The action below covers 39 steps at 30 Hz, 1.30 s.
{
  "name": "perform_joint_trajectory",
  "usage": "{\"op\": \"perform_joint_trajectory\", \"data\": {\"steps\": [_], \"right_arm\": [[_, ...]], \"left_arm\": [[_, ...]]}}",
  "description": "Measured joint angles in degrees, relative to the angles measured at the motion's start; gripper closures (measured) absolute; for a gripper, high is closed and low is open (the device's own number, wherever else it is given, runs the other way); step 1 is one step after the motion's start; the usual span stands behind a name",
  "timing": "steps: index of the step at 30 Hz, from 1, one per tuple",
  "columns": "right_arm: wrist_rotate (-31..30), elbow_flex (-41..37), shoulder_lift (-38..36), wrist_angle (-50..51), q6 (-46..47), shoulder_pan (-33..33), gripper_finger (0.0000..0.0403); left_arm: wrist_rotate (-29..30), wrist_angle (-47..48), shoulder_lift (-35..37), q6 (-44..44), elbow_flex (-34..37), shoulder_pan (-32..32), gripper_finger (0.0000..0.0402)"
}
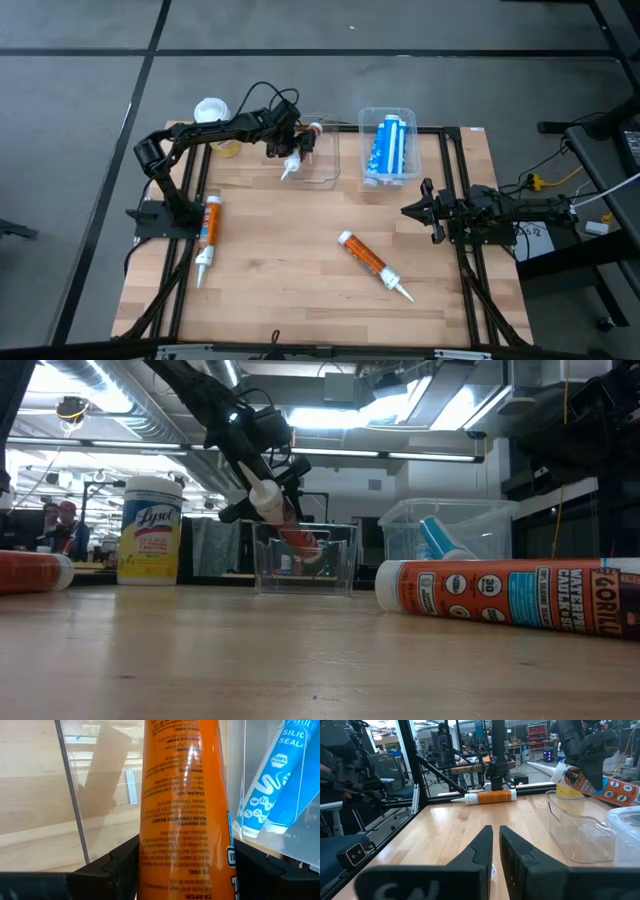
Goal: Pick & place silicon tubes, Sealant and Lysol wipes
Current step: Put the middle orange sealant into the left transparent bin, then put the left orange sealant into the left transparent bin
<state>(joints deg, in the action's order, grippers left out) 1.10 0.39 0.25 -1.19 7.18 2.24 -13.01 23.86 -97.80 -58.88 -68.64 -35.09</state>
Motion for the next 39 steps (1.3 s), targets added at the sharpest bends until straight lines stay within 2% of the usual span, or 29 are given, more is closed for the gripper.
{"op": "perform_joint_trajectory", "data": {"steps": [12, 24, 39], "right_arm": [[0.0, 0.0, 0.0, 0.0, -0.1, 0.0, 0.0368], [0.0, 0.0, 0.0, 0.0, 0.0, 0.0, 0.0368], [0.0, 0.0, 0.0, 0.0, 0.0, 0.0, 0.0368]], "left_arm": [[0.0, -1.3, 0.0, -1.2, 0.0, 0.2, 0.0162], [-0.7, -3.1, 0.2, -1.9, 0.0, 0.2, 0.0119], [-2.1, -3.5, 0.3, -2.0, 0.0, 0.6, 0.0120]]}}
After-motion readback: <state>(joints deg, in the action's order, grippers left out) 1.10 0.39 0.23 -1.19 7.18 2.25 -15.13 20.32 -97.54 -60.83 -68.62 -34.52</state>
